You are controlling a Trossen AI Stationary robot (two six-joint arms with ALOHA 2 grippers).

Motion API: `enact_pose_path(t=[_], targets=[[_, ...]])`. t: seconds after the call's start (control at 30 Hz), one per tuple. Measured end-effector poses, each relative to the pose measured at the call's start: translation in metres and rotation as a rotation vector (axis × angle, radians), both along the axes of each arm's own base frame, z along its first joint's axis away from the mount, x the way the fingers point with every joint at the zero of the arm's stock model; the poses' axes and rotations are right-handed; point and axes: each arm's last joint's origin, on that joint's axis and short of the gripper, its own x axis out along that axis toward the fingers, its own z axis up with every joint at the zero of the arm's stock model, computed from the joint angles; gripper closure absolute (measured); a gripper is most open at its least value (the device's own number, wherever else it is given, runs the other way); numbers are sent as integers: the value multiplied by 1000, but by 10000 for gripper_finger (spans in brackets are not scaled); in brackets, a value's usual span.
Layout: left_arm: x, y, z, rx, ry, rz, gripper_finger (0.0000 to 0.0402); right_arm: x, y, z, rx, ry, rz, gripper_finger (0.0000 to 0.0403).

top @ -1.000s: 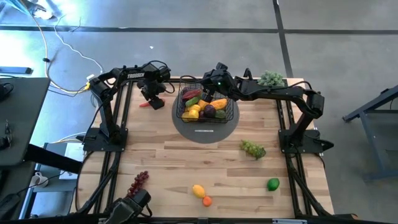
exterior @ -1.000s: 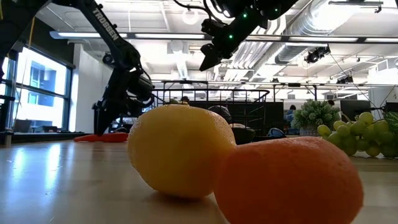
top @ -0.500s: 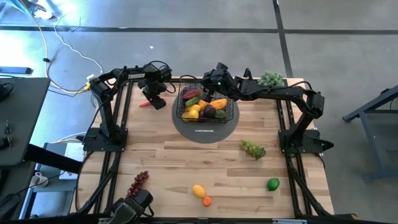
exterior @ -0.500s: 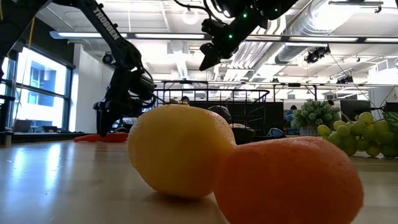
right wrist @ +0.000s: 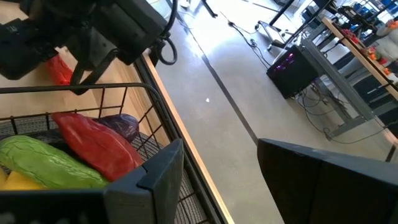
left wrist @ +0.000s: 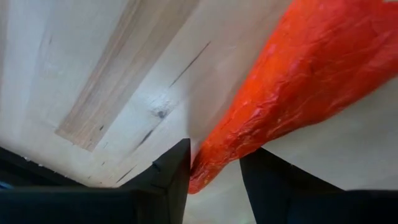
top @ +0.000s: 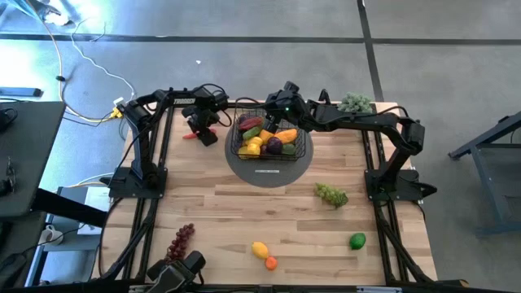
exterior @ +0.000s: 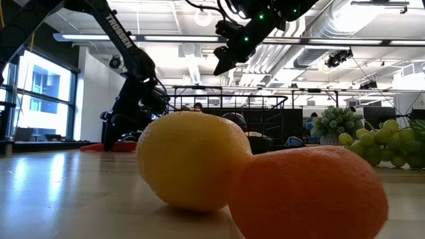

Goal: Build produce basket
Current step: Put the orange carrot into the black wire basket

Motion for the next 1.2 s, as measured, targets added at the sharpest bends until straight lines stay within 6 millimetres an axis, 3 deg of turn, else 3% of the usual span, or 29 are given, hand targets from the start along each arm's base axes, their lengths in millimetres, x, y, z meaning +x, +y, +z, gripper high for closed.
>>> enact_pose_path(t=[0.33, 0.6, 0.93, 1.2], targets=[[-4, 3, 0, 1, -1, 28, 385, 0, 0, 1, 10, -14, -7, 214], [-6, 3, 7, -46, -35, 77, 382, -5, 2, 9, 61, -94, -45, 214], [-3, 2, 51, 38, -196, 163, 385, -18, 8, 25, 121, -158, -87, 214], [-8, -9, 100, 119, -354, 229, 385, -33, 12, 34, 156, -149, -140, 214]])
